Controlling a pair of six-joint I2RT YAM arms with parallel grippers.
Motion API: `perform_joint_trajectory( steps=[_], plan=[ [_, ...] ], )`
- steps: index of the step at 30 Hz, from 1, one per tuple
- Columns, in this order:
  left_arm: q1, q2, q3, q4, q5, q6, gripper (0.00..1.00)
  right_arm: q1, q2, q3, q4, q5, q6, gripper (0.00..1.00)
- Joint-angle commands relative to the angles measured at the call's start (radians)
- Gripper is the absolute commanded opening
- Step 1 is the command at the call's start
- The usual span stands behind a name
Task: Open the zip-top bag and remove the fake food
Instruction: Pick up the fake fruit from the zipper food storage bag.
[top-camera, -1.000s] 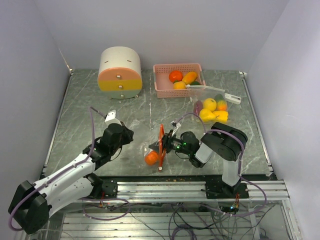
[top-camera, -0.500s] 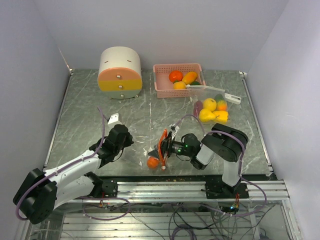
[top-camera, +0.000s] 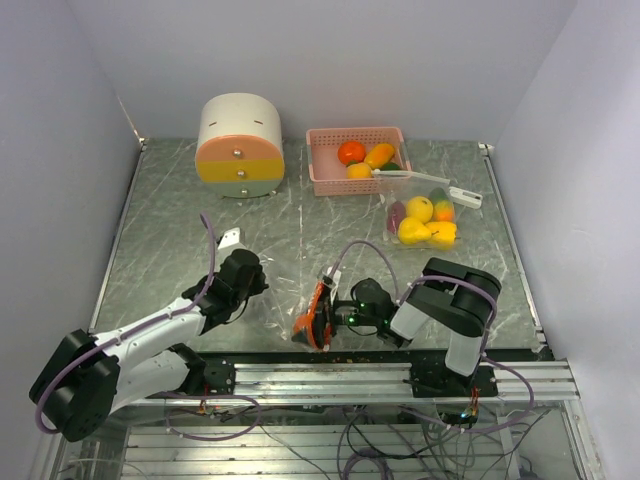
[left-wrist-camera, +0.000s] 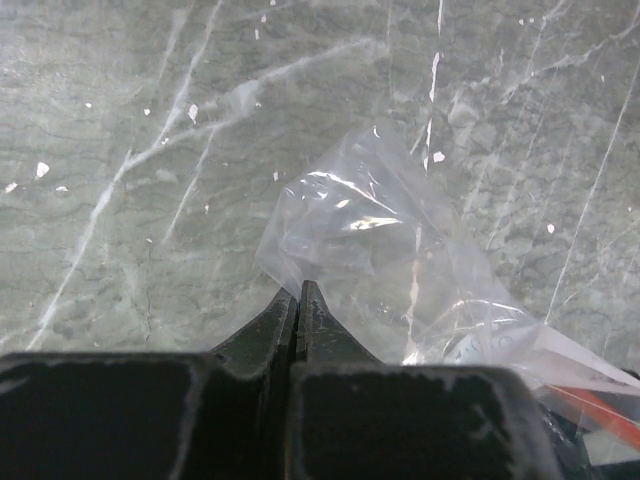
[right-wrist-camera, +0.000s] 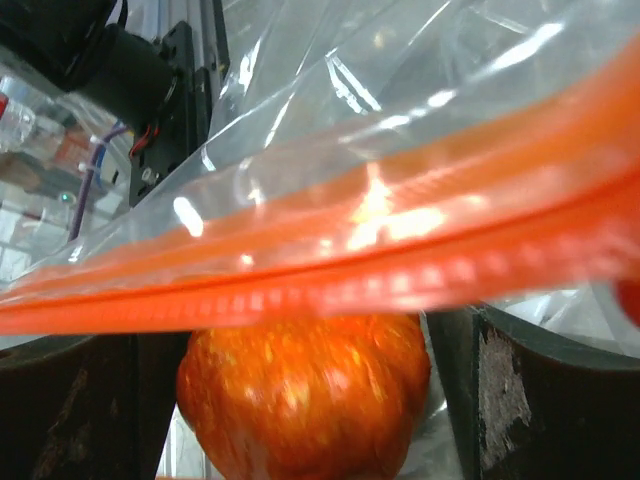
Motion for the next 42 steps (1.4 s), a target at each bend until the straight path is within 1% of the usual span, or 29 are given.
perform_joint_trajectory(
  steps=[1,3,6,9,12,19,22,25,28,32,34,37,39,42],
  plan=[
    [0.009,0.001,0.016,0.020,-0.035,0.003,0.07,0.031,-0.012,-0.040,-0.103,-0.008,-0.058,0.95],
    [0.014,-0.005,0.018,0.010,-0.040,0.007,0.07,0.048,-0.018,-0.053,-0.116,0.017,-0.062,0.94],
    [0.020,-0.024,0.021,0.003,-0.039,0.014,0.07,0.055,-0.019,-0.081,-0.088,0.058,-0.053,0.89],
    [0.021,-0.044,0.024,-0.007,-0.035,0.020,0.07,0.055,-0.038,-0.080,-0.104,0.090,-0.055,0.74],
    [0.021,-0.058,0.027,-0.027,-0.050,0.027,0.07,0.052,-0.080,-0.058,-0.172,0.127,-0.053,0.63],
    [0.036,-0.066,0.026,-0.077,-0.078,0.042,0.07,0.039,-0.266,0.015,-0.446,0.323,-0.105,0.62],
    [0.047,-0.049,0.018,-0.059,-0.059,0.037,0.07,0.008,-0.329,0.036,-0.512,0.389,-0.125,0.62],
    [0.057,-0.032,0.015,-0.038,-0.037,0.040,0.07,-0.061,-0.374,0.050,-0.559,0.381,-0.120,0.61],
    [0.064,-0.032,0.018,-0.051,-0.034,0.041,0.07,-0.153,-0.445,0.049,-0.588,0.359,-0.107,0.62],
    [0.070,-0.057,0.011,-0.056,-0.034,0.040,0.07,-0.234,-0.529,0.083,-0.663,0.399,-0.089,0.62],
    [0.073,-0.065,0.006,-0.055,-0.032,0.039,0.07,-0.266,-0.529,0.117,-0.682,0.407,-0.080,0.62],
    [0.075,-0.062,0.003,-0.047,-0.028,0.038,0.07,-0.304,-0.498,0.204,-0.758,0.468,-0.065,0.62],
    [0.076,-0.059,-0.004,-0.041,-0.021,0.035,0.07,-0.337,-0.465,0.267,-0.762,0.471,-0.068,0.62],
    [0.077,-0.060,-0.024,-0.018,-0.011,0.023,0.07,-0.388,-0.370,0.433,-0.778,0.451,-0.115,0.62]
  ],
)
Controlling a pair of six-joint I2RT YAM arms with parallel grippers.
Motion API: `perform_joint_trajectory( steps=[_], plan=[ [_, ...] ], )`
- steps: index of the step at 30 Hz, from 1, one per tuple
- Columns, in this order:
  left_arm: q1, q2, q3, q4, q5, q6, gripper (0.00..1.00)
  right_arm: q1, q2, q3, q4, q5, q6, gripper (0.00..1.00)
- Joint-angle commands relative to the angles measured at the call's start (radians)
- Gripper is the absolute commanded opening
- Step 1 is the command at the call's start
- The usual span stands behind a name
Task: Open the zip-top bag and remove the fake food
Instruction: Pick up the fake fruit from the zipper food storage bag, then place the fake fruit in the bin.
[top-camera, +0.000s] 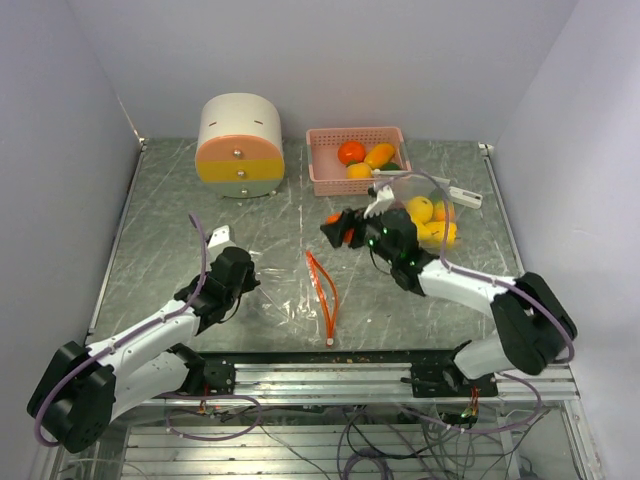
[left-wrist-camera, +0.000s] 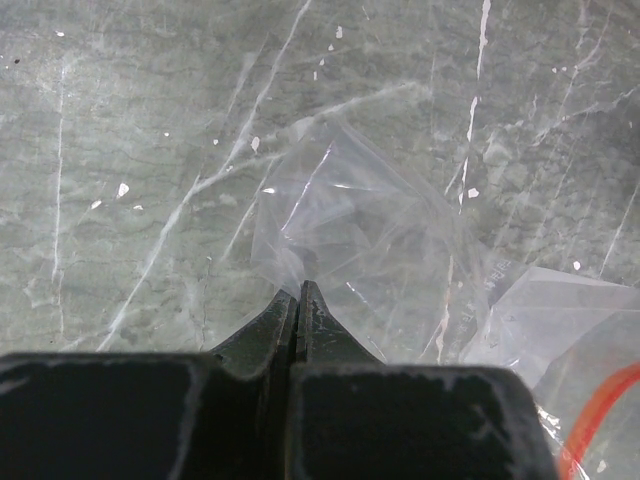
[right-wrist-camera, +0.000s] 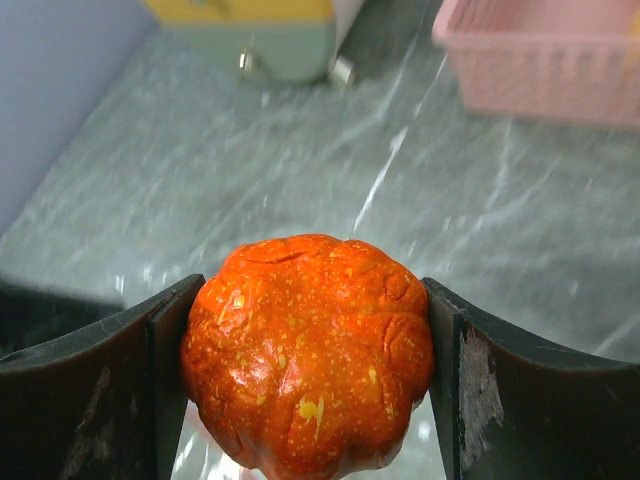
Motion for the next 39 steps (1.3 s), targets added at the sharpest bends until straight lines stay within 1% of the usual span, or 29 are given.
perform_joint_trajectory(
  steps=[1,6,8,9,13,15,17,20,23,27,29,30,31,34,35,39],
  plan=[
    [0.010,-0.007,-0.031,0.041,0.020,-0.010,0.07,-0.065,0.137,0.229,-0.054,0.023,-0.053,0.62],
    [0.012,-0.009,-0.028,0.029,0.014,-0.015,0.07,-0.111,0.416,0.580,-0.138,0.032,-0.135,0.62],
    [0.014,-0.019,-0.024,0.018,0.015,-0.016,0.07,-0.134,0.513,0.709,-0.171,0.035,-0.145,0.62],
    [0.014,-0.025,-0.025,0.018,0.015,-0.018,0.07,-0.146,0.561,0.804,-0.204,0.036,-0.140,0.62],
    [0.015,-0.043,-0.016,-0.014,0.011,-0.020,0.07,-0.156,0.738,1.016,-0.225,0.039,-0.157,0.62],
    [0.015,-0.053,-0.010,-0.034,0.007,-0.019,0.07,-0.156,0.847,1.134,-0.258,0.029,-0.179,0.62],
    [0.015,-0.069,-0.004,-0.056,-0.003,-0.016,0.07,-0.188,0.939,1.256,-0.310,0.021,-0.206,0.63],
    [0.016,-0.090,-0.002,-0.085,-0.036,-0.013,0.07,-0.201,1.035,1.388,-0.339,0.022,-0.243,0.63],
    [0.016,-0.107,-0.003,-0.116,-0.055,-0.014,0.07,-0.210,1.067,1.429,-0.318,0.039,-0.269,0.63],
    [0.015,-0.130,-0.014,-0.128,-0.069,-0.018,0.07,-0.223,1.060,1.389,-0.248,0.044,-0.293,0.63],
    [0.015,-0.130,-0.015,-0.130,-0.072,-0.018,0.07,-0.229,1.065,1.393,-0.250,0.040,-0.302,0.63],
    [0.016,-0.126,-0.014,-0.130,-0.072,-0.019,0.07,-0.232,1.067,1.391,-0.252,0.042,-0.296,0.65],
    [0.016,-0.123,-0.012,-0.128,-0.072,-0.021,0.07,-0.234,1.064,1.377,-0.242,0.041,-0.288,0.70],
    [0.015,-0.115,-0.003,-0.127,-0.065,-0.021,0.07,-0.236,1.025,1.290,-0.162,0.021,-0.286,0.93],
    [0.015,-0.114,0.001,-0.128,-0.063,-0.019,0.07,-0.235,1.018,1.270,-0.136,0.013,-0.285,0.99],
    [0.015,-0.118,0.005,-0.126,-0.063,-0.018,0.07,-0.236,0.993,1.246,-0.125,-0.031,-0.279,1.00]
  ],
)
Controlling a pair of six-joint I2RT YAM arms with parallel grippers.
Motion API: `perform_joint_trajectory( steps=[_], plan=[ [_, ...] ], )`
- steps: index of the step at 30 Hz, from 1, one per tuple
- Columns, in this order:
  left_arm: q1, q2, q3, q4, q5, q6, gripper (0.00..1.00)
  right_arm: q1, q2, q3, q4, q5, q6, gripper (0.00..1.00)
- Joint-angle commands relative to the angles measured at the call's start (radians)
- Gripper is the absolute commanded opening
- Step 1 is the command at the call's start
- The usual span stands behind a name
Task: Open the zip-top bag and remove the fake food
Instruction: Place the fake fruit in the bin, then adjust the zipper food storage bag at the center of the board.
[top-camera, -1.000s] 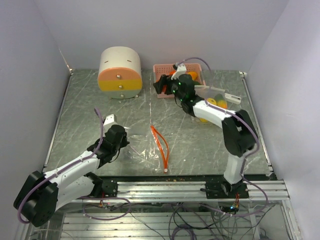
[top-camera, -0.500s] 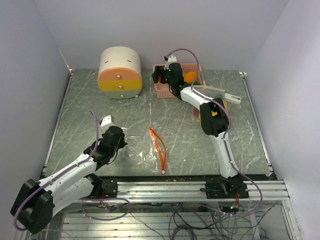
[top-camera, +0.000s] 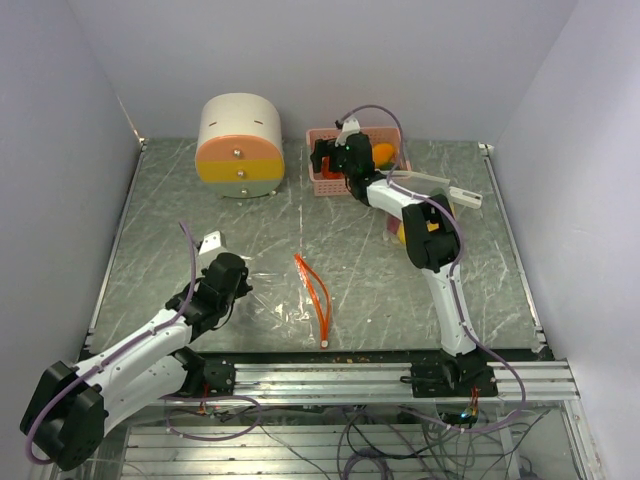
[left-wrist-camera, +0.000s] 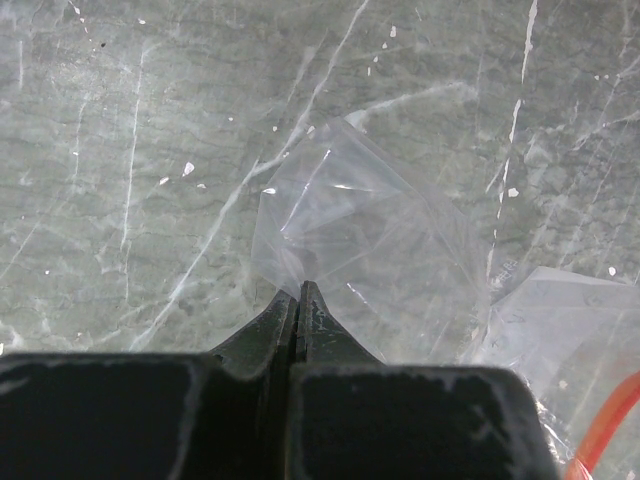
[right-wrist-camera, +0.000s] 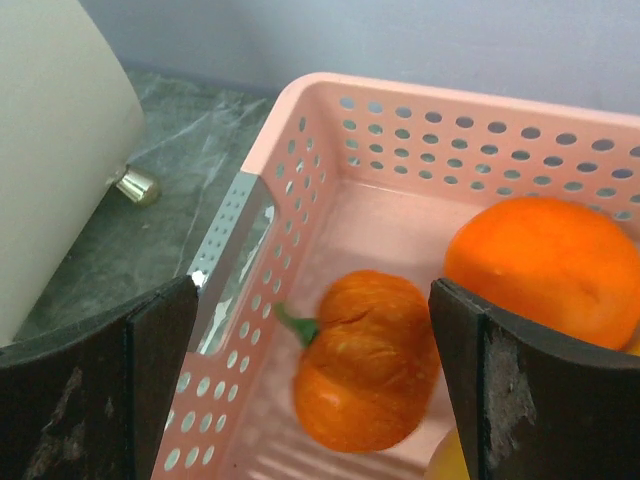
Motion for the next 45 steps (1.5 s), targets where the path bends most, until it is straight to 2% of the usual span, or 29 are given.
perform_joint_trajectory(
  steps=[1,5,10,14,19,24,31,33,35,40,43,45],
  plan=[
    [0.008,-0.005,0.032,-0.008,-0.010,-0.004,0.07,-0.001,-0.084,-0.049,0.082,-0.044,-0.001,1.00],
    [0.008,0.003,0.038,-0.002,-0.006,-0.007,0.07,0.008,-0.202,-0.200,0.138,-0.016,0.003,1.00],
    [0.009,0.028,0.061,-0.036,-0.026,-0.042,0.10,0.078,-0.487,-0.493,0.208,0.034,-0.031,1.00],
    [0.008,0.033,0.051,-0.005,-0.017,-0.047,0.11,0.215,-0.718,-0.724,0.240,0.083,-0.059,1.00],
    [0.008,0.033,0.034,0.021,0.004,-0.045,0.09,0.415,-0.896,-0.975,0.212,0.121,-0.040,0.94],
    [0.010,0.016,0.019,0.031,0.002,-0.055,0.09,0.528,-0.991,-1.126,0.192,0.165,0.034,0.90],
    [0.009,0.008,0.011,0.042,0.015,-0.056,0.08,0.540,-0.978,-1.260,0.266,0.110,0.103,0.87],
    [0.008,0.009,0.009,0.044,0.021,-0.055,0.08,0.541,-0.970,-1.271,0.281,0.113,0.112,0.79],
    [0.009,0.008,0.006,0.050,0.030,-0.052,0.07,0.540,-0.966,-1.279,0.302,0.111,0.122,0.66],
    [0.009,0.009,-0.003,0.057,0.040,-0.043,0.07,0.537,-0.961,-1.256,0.282,0.182,0.124,0.21],
    [0.009,0.003,-0.009,0.048,0.032,-0.044,0.07,0.522,-0.962,-1.241,0.240,0.243,0.116,0.01],
    [0.010,-0.007,-0.013,0.034,0.021,-0.046,0.07,0.503,-0.972,-1.239,0.212,0.292,0.117,0.00]
  ],
)
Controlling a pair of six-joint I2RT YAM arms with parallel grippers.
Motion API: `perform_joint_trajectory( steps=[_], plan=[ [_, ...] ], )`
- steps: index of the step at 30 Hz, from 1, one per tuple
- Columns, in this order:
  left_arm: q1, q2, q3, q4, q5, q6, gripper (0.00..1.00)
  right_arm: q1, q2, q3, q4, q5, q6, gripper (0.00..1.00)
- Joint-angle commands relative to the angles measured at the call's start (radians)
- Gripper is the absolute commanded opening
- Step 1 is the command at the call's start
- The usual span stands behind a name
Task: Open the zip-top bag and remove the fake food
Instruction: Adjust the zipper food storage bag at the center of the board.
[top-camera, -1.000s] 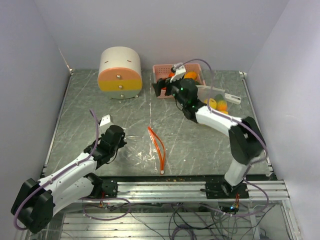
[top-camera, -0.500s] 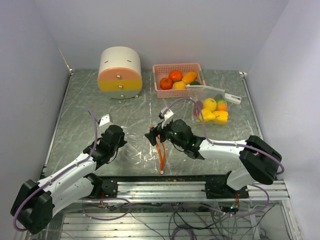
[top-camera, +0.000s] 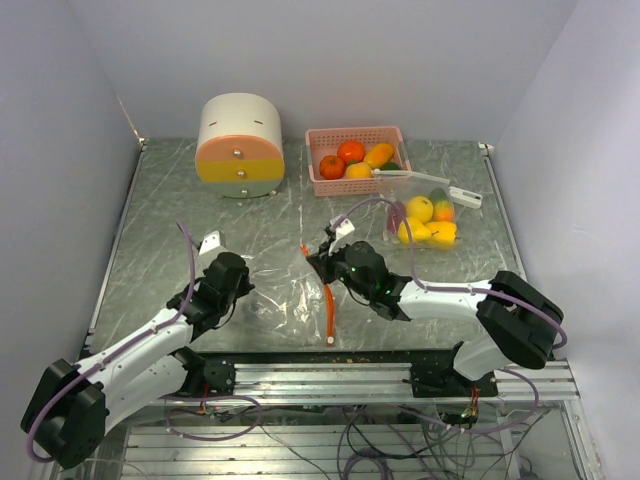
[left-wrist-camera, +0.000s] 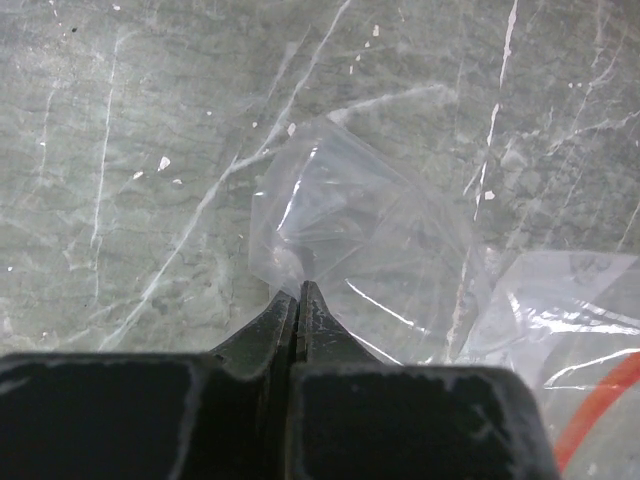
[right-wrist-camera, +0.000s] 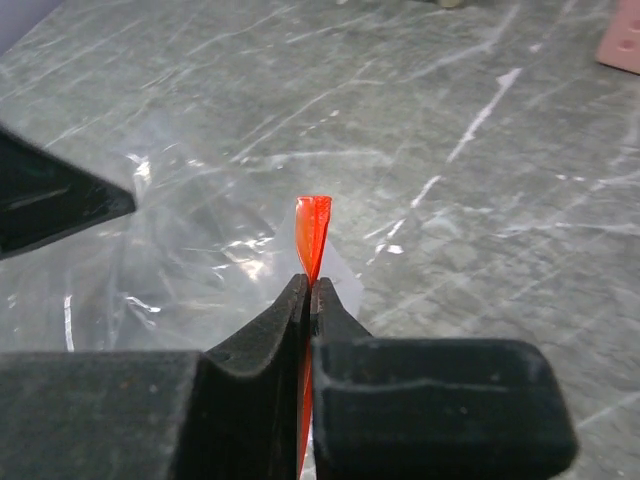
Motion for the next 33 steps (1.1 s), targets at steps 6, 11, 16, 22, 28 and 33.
perform_joint_trajectory(
  steps=[6,11,16,22,28,33],
  plan=[
    [0.009,-0.042,-0.019,-0.029,-0.047,-0.002,0.07,-0.140,-0.047,-0.017,-0.052,0.152,0.029,0.00],
    [0.010,0.000,-0.009,-0.037,-0.075,-0.006,0.07,-0.164,-0.063,-0.030,-0.047,0.153,0.013,0.00],
    [0.010,0.028,0.020,-0.088,-0.112,-0.052,0.13,-0.176,-0.039,-0.014,-0.048,0.147,0.012,0.00],
    [0.010,-0.111,0.130,-0.241,-0.140,-0.061,0.51,-0.175,0.045,0.015,-0.017,0.114,0.038,0.00],
    [0.010,-0.177,0.304,-0.300,-0.032,0.018,0.64,-0.175,0.094,0.023,0.001,0.131,0.069,0.00],
    [0.008,-0.111,0.211,-0.005,0.322,-0.019,0.39,-0.176,0.122,0.047,-0.012,0.139,0.098,0.00]
  ],
)
